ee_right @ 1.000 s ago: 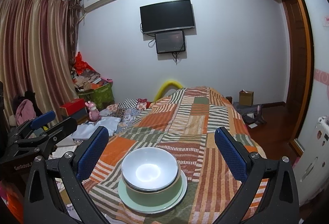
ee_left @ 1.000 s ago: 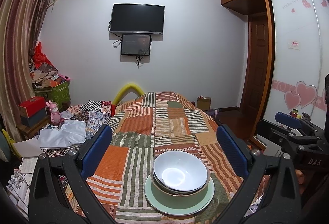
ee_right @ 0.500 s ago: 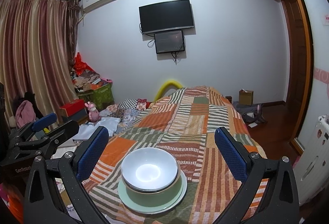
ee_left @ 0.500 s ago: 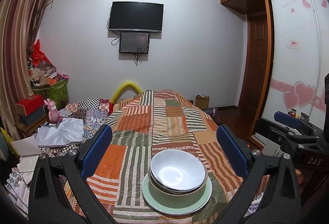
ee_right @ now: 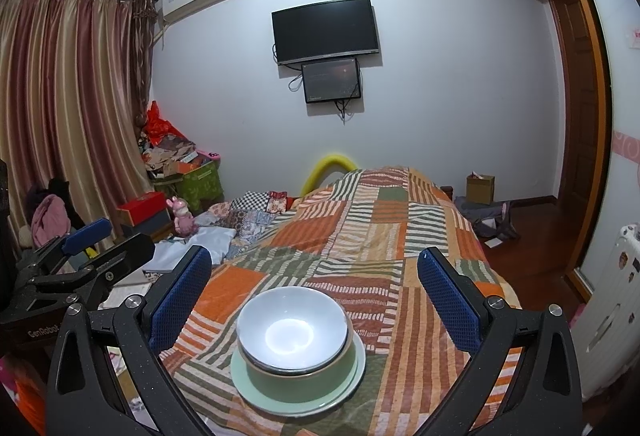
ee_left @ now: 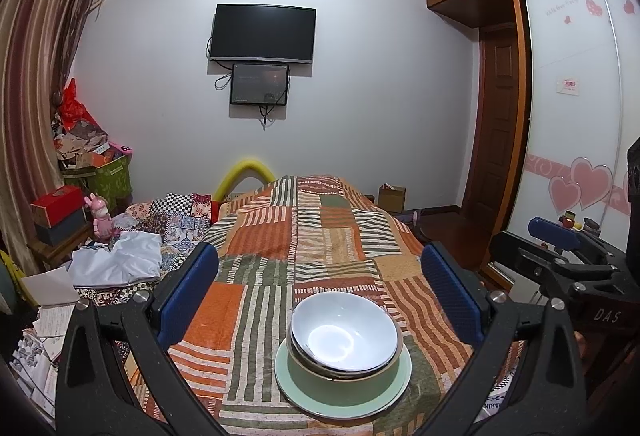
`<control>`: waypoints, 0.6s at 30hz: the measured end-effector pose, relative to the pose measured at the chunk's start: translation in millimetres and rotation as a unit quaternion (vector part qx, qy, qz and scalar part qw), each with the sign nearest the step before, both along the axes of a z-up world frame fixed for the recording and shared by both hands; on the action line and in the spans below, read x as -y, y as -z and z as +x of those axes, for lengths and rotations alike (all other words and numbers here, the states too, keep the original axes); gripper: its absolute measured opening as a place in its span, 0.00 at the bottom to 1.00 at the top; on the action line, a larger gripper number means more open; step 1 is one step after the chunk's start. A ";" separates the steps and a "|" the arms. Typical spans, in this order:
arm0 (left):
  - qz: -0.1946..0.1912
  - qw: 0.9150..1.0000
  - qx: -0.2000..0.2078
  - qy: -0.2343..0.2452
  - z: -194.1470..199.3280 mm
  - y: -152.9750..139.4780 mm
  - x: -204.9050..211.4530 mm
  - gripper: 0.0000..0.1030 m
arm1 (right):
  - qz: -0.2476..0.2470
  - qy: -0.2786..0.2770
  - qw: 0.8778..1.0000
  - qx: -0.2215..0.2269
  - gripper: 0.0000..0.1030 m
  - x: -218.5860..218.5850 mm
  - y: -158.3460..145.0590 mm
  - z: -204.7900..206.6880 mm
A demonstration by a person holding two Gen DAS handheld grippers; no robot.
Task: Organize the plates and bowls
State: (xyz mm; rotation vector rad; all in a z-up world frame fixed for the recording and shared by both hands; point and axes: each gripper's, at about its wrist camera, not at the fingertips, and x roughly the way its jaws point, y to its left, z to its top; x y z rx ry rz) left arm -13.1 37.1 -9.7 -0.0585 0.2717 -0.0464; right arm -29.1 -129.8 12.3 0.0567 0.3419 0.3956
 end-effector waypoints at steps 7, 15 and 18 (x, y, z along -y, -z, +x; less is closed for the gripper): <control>-0.002 1.000 -0.001 0.001 0.6 -0.2 0.1 1.00 | -0.002 0.002 1.000 0.002 1.00 0.0 1.0 0.2; -0.002 1.000 0.001 0.008 0.3 -0.4 1.9 1.00 | -0.001 0.004 1.000 0.003 1.00 0.1 2.2 0.5; -0.001 1.000 0.003 0.009 0.0 -0.6 2.6 1.00 | 0.000 0.005 1.000 0.003 1.00 0.6 2.0 2.1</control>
